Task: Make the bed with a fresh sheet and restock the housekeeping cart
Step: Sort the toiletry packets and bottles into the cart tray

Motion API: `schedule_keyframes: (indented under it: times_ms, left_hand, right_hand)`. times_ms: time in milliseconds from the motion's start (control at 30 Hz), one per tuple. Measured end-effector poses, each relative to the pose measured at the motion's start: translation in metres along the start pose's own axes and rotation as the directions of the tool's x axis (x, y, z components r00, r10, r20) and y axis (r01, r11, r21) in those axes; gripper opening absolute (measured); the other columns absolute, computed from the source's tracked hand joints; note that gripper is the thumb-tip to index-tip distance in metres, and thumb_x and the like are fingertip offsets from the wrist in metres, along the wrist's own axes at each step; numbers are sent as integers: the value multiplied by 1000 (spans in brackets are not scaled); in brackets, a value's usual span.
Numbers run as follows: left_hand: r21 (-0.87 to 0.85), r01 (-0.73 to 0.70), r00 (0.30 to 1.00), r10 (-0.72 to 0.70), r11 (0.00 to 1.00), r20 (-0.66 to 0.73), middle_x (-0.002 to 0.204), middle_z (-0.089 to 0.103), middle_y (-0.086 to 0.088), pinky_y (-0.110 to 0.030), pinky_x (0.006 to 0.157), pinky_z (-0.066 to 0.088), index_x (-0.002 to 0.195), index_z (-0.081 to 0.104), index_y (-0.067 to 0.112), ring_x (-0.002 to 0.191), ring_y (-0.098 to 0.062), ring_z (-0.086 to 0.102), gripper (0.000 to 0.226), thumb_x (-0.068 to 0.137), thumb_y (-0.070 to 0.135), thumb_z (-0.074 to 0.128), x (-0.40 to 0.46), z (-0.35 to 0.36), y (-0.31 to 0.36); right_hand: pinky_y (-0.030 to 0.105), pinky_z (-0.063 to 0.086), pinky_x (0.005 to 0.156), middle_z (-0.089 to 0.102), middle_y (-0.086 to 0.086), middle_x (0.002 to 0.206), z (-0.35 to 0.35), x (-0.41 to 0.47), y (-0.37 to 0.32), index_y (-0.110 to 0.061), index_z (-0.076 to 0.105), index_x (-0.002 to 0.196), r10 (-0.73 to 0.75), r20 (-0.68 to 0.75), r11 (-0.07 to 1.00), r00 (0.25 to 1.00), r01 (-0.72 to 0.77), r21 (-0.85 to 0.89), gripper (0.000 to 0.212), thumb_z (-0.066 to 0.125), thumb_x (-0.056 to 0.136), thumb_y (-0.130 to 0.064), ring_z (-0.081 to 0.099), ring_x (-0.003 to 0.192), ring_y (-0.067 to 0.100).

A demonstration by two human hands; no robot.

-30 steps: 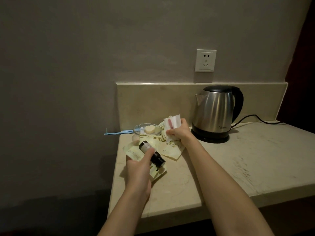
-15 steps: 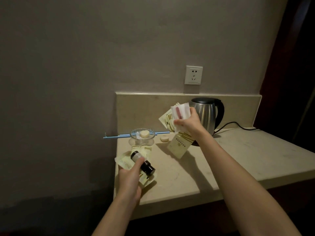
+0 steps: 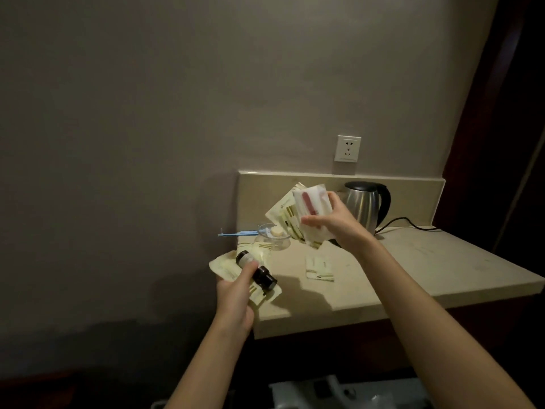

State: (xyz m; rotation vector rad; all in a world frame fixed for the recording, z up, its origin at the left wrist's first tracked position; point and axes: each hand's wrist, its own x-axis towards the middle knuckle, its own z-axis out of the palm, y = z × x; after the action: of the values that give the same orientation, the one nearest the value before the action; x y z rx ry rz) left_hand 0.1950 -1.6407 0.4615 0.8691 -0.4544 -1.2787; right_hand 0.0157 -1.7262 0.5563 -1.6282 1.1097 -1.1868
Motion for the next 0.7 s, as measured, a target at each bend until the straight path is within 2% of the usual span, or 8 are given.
schedule_keyframes:
  times_ms: [67, 167, 233, 333, 500, 567, 633, 700]
  left_hand:
    - [-3, -15, 1000, 15, 1000, 26, 111, 67, -20, -51, 85, 54, 126, 52, 5, 97, -33, 67, 41, 87, 5, 64, -20, -21, 20]
    - [19, -6, 998, 5, 1000, 67, 112, 67, -20, -53, 84, 54, 127, 52, 7, 98, -33, 67, 41, 88, 5, 63, -53, -64, 49]
    - [51, 26, 996, -31, 998, 83, 109, 68, -18, -49, 75, 58, 126, 52, 9, 95, -31, 68, 39, 88, 6, 62, -82, -103, 65]
    - [81, 74, 992, -82, 994, 98, 112, 67, -17, -40, 61, 59, 125, 54, 12, 98, -31, 67, 36, 90, 11, 60, -125, -166, 84]
    - [-33, 165, 980, -160, 986, 119, 112, 67, -21, -55, 94, 48, 122, 60, 4, 103, -35, 64, 37, 88, 17, 51, -200, -274, 119]
    - [-11, 165, 980, -163, 986, 114, 110, 69, -19, -60, 95, 45, 120, 62, 7, 102, -36, 64, 41, 88, 31, 52, -229, -315, 132]
    - [71, 136, 986, -143, 988, 90, 112, 69, -17, -60, 90, 48, 123, 60, 14, 104, -35, 65, 54, 81, 47, 64, -252, -338, 137]
    - [141, 53, 998, -58, 989, 27, 110, 70, -13, -57, 88, 51, 123, 59, 15, 102, -31, 67, 61, 70, 43, 73, -274, -365, 143]
  right_hand:
    - [43, 56, 81, 55, 8, 116, 28, -38, -9, -18, 44, 125, 49, 79, 998, 996, -52, 46, 63, 77, 72, -10, 60, 105, 28]
    - [42, 57, 79, 58, 11, 118, 77, -100, -21, -24, 49, 119, 111, 138, 984, 984, -129, 125, 63, 80, 66, -11, 64, 102, 29]
    - [43, 57, 79, 60, 10, 115, 117, -144, -30, -30, 51, 114, 138, 160, 971, 977, -166, 174, 58, 78, 67, -9, 66, 99, 28]
    - [39, 58, 76, 60, 6, 115, 185, -206, -43, -28, 47, 122, 189, 183, 958, 965, -222, 179, 60, 76, 73, -8, 67, 98, 25]
    - [37, 59, 69, 62, 13, 112, 293, -293, -40, -19, 49, 119, 247, 225, 899, 943, -309, 310, 52, 73, 77, -2, 69, 90, 26]
    - [35, 58, 65, 62, 13, 111, 333, -326, -39, -17, 48, 121, 294, 233, 879, 927, -358, 315, 54, 73, 76, -1, 69, 89, 25]
    - [36, 58, 67, 63, 13, 112, 358, -348, -37, -18, 49, 120, 319, 250, 873, 914, -386, 298, 55, 75, 75, -3, 69, 92, 27]
    - [35, 56, 67, 64, 11, 111, 387, -374, -39, -22, 50, 118, 329, 270, 885, 905, -396, 245, 54, 77, 73, -6, 69, 92, 26]
